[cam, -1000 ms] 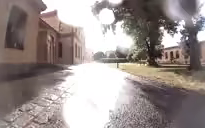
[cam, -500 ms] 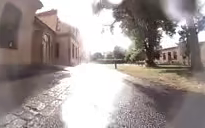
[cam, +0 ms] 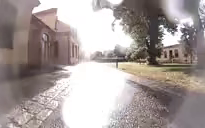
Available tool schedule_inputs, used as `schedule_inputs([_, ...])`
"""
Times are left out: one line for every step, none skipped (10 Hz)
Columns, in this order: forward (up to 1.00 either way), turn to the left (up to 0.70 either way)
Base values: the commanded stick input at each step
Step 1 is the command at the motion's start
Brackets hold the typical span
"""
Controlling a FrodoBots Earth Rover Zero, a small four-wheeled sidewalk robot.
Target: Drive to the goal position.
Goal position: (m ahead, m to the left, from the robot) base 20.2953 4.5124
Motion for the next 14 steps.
schedule_inputs([0.85, 0.0])
schedule_inputs([0.85, 0.0])
schedule_inputs([0.85, 0.0])
schedule_inputs([0.85, 0.0])
schedule_inputs([0.85, 0.0])
schedule_inputs([0.85, 0.0])
schedule_inputs([0.85, 0.0])
schedule_inputs([0.85, 0.0])
schedule_inputs([0.85, 0.0])
schedule_inputs([0.85, 0.0])
schedule_inputs([0.85, 0.0])
schedule_inputs([0.85, 0.0])
schedule_inputs([0.85, 0.0])
schedule_inputs([0.85, 0.0])
